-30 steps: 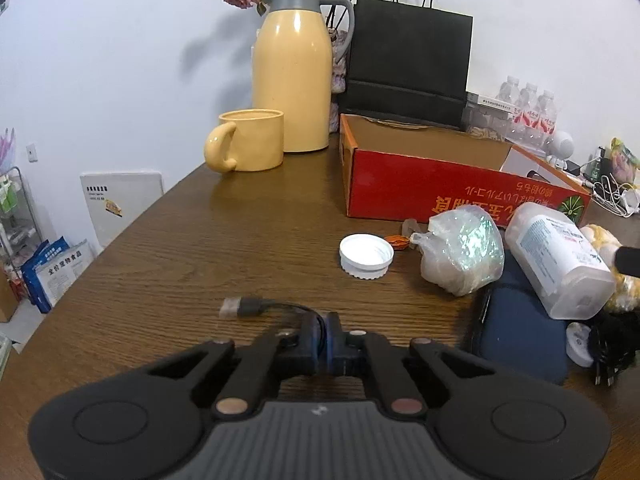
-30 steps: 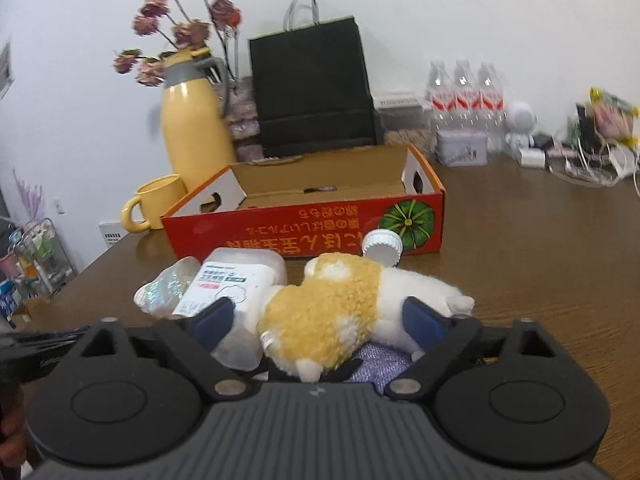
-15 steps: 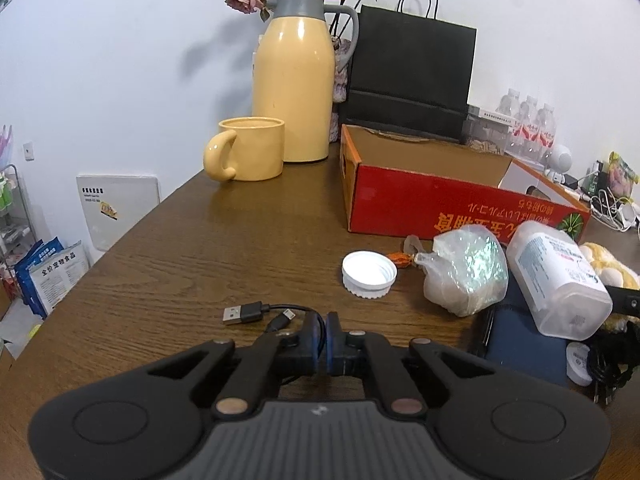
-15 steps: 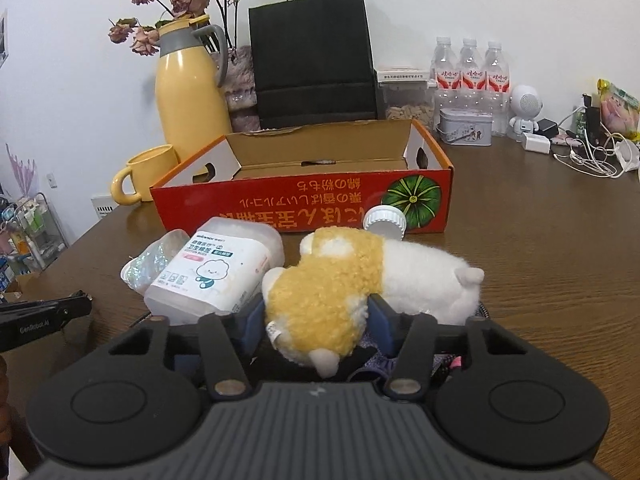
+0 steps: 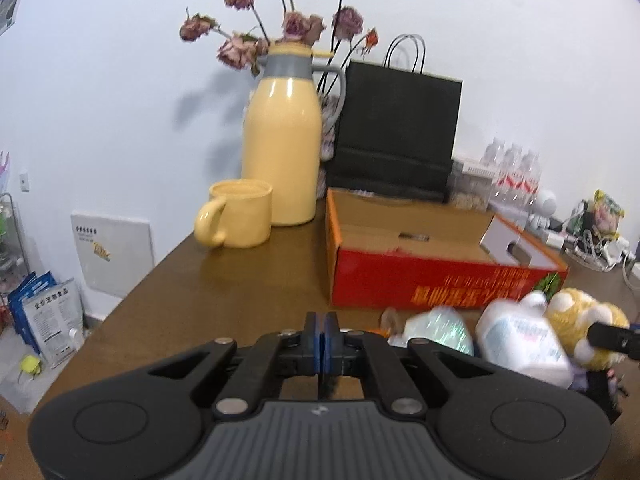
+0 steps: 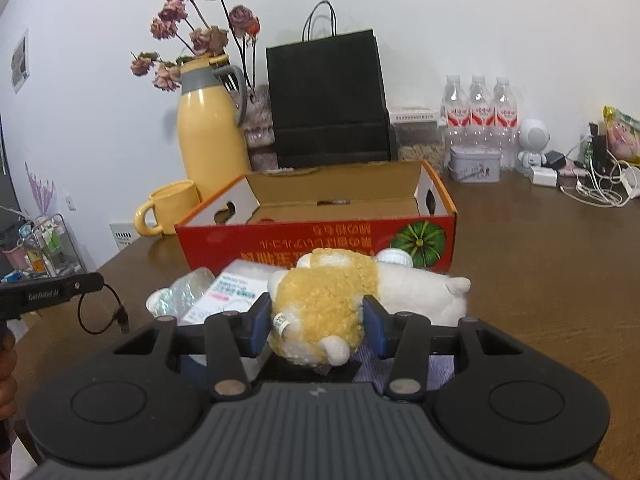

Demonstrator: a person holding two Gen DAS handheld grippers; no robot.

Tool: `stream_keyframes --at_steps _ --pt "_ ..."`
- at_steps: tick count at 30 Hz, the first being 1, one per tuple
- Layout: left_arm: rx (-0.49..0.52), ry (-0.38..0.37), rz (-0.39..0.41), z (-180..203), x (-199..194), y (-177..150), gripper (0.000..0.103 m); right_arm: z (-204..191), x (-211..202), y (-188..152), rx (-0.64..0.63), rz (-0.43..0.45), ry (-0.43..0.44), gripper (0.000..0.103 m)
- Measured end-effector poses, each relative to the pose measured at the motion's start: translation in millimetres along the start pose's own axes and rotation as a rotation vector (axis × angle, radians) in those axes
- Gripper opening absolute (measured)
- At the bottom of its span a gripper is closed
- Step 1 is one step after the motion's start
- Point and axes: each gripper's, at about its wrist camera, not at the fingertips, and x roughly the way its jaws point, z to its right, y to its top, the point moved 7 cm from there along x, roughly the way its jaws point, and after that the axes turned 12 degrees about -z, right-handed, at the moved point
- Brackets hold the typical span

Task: Organize objects
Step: 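Move the right gripper to the yellow-and-white plush toy and grasp it, then carry the plush toy into the box and open the right gripper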

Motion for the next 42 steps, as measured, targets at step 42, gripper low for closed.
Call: stream_keyframes --at_steps 42 --pt "0.088 -0.091 0.082 97 115 157 0.005 30 113 136 -0.126 0.070 0.018 0.049"
